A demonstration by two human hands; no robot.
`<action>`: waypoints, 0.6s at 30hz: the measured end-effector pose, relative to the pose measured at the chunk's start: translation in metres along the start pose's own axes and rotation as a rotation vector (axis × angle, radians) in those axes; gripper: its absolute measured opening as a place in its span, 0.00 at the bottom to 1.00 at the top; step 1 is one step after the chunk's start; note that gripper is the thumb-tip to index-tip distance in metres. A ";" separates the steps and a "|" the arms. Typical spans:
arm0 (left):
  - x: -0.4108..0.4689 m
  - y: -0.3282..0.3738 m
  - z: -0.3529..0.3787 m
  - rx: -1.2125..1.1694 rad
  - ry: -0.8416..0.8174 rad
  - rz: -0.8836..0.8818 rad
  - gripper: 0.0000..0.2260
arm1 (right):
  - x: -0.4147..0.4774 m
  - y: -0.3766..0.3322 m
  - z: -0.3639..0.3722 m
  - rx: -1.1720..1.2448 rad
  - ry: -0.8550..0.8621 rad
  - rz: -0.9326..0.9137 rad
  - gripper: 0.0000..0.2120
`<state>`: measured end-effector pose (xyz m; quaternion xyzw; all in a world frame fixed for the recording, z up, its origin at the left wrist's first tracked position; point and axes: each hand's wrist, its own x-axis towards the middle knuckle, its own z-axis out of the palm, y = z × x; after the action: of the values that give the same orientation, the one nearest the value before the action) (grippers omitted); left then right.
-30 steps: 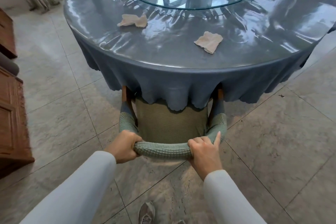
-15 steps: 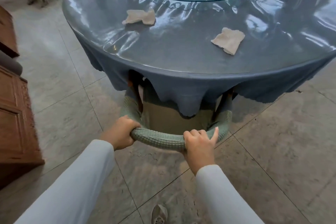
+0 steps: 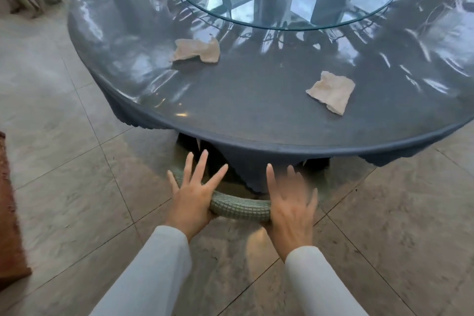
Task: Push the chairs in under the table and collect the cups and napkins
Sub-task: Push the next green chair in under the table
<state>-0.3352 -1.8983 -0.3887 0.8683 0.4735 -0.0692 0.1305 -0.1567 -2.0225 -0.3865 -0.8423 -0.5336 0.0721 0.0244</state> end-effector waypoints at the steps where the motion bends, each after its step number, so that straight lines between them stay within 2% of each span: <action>1: 0.010 -0.003 -0.003 0.006 0.028 0.017 0.54 | 0.008 -0.003 -0.001 -0.002 0.011 0.014 0.60; 5: 0.037 -0.012 -0.009 0.064 0.196 0.075 0.58 | 0.036 -0.011 -0.002 0.016 0.085 0.059 0.60; 8: 0.064 -0.017 -0.016 0.114 0.263 0.102 0.59 | 0.063 -0.013 0.000 -0.011 0.154 0.060 0.59; 13: 0.099 -0.020 -0.025 0.163 0.289 0.143 0.55 | 0.098 -0.010 0.000 -0.015 0.215 0.052 0.58; 18: 0.102 -0.021 -0.029 0.151 0.251 0.160 0.52 | 0.104 -0.006 -0.003 -0.033 0.129 0.020 0.60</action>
<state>-0.2982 -1.7967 -0.3892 0.9123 0.4091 0.0151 0.0097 -0.1181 -1.9262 -0.3930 -0.8508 -0.5236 0.0089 0.0441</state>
